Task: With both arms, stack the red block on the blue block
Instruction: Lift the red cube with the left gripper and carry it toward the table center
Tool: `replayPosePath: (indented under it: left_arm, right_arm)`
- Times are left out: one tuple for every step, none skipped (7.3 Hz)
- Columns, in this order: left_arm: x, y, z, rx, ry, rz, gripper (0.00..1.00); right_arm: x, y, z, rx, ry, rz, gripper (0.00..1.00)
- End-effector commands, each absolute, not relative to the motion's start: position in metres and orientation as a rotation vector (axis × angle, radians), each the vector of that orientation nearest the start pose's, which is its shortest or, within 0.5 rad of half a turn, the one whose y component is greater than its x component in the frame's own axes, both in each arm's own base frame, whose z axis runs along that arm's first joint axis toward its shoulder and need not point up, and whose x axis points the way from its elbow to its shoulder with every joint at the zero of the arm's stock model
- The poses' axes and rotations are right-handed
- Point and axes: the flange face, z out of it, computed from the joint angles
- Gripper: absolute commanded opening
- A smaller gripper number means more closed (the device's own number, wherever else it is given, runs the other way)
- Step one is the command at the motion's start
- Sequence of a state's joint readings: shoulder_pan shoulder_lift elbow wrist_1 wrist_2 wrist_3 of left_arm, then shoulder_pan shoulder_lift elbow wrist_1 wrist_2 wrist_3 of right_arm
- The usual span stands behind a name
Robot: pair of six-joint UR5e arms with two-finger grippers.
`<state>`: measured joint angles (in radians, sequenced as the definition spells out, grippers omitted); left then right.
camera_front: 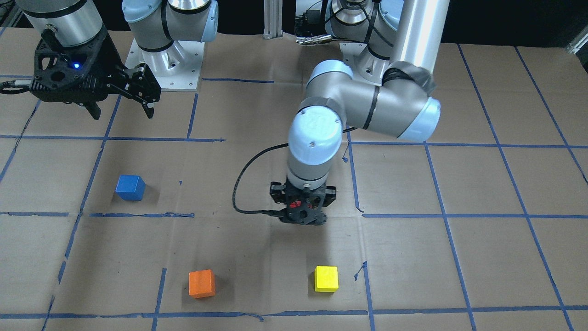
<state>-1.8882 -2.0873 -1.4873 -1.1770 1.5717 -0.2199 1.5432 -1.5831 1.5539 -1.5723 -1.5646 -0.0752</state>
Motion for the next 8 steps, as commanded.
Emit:
replayPosePath:
  left_arm:
    - [-0.387, -0.601, 0.215, 0.203, 3.122, 0.107, 0.21]
    - [-0.386, -0.598, 0.207, 0.212, 3.131, 0.136, 0.21]
    - [-0.385, -0.597, 0.202, 0.193, 3.131, 0.146, 0.21]
    - [-0.387, -0.595, 0.198, 0.185, 3.143, 0.169, 0.24]
    - [-0.387, -0.592, 0.193, 0.148, 3.15, 0.186, 0.25]
    - [-0.387, -0.591, 0.188, 0.147, 3.148, 0.193, 0.31]
    - [-0.388, -0.593, 0.181, 0.145, 3.146, 0.2, 0.4]
    - [-0.39, -0.594, 0.18, 0.129, 3.152, 0.185, 0.45]
  right_arm:
    - [0.12, -0.493, 0.503, -0.075, 3.136, -0.051, 1.0]
    - [0.12, -0.493, 0.502, -0.075, 3.136, -0.049, 1.0]
    - [0.12, -0.493, 0.502, -0.075, 3.136, -0.049, 1.0]
    - [0.12, -0.493, 0.502, -0.075, 3.136, -0.049, 1.0]
    - [0.12, -0.493, 0.502, -0.075, 3.136, -0.049, 1.0]
    - [0.12, -0.493, 0.504, -0.075, 3.136, -0.053, 1.0]
    - [0.12, -0.493, 0.508, -0.075, 3.135, -0.068, 1.0]
    - [0.12, -0.493, 0.508, -0.075, 3.136, -0.065, 1.0]
